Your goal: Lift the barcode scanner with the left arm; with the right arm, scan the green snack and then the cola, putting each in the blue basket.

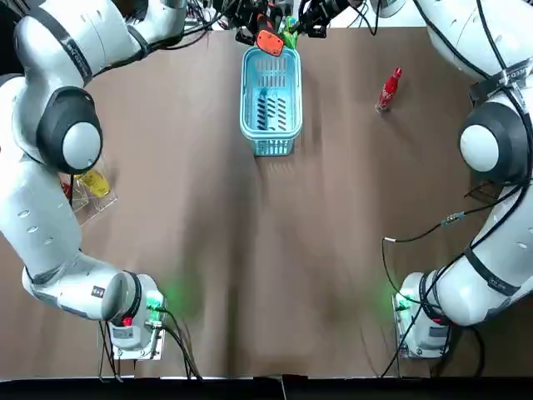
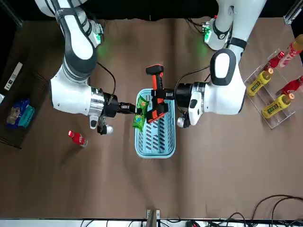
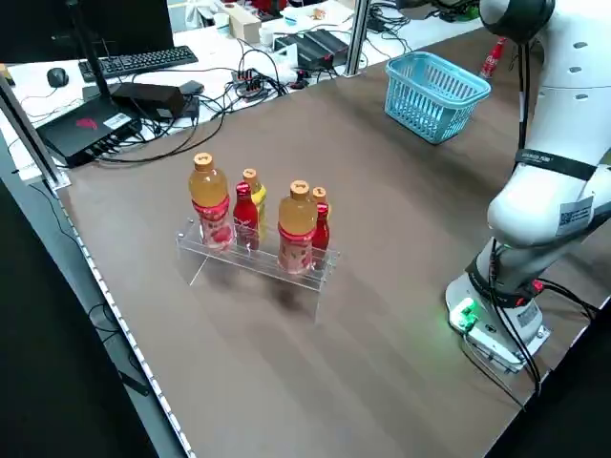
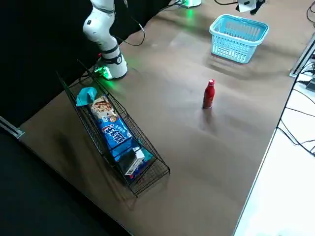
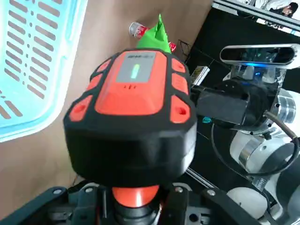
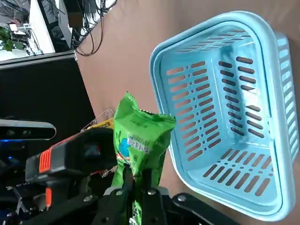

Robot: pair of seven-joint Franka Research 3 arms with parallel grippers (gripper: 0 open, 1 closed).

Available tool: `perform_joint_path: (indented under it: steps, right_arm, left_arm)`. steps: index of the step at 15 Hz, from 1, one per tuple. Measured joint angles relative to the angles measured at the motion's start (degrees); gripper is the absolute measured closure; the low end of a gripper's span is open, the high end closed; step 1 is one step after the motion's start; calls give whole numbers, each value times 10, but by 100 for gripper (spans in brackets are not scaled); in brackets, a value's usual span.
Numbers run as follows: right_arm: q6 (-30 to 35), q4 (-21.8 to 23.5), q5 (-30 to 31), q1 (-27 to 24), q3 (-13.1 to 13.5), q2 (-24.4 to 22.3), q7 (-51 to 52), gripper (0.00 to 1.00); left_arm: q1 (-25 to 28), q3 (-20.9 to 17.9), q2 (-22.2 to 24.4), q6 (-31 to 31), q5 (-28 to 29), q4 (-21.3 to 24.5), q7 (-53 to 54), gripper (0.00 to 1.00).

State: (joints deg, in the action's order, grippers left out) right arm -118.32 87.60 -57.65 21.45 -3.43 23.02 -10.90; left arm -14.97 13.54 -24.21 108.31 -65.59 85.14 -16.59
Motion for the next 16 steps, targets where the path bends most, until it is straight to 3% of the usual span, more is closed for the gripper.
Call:
perform_joint_path:
  steps: [5,13,16]
  right_arm:
    - [0,0,0,0,0,0,0,91]
    - [0,0,0,0,0,0,0,91]
    - [0,0,0,0,0,0,0,91]
  left_arm:
    - [3,0,0,-38,-2,0,-13,67]
    - [7,-2,0,-41,-2,-2,-13,67]
    - [35,-6,2,-39,-1,-11,-11,67]
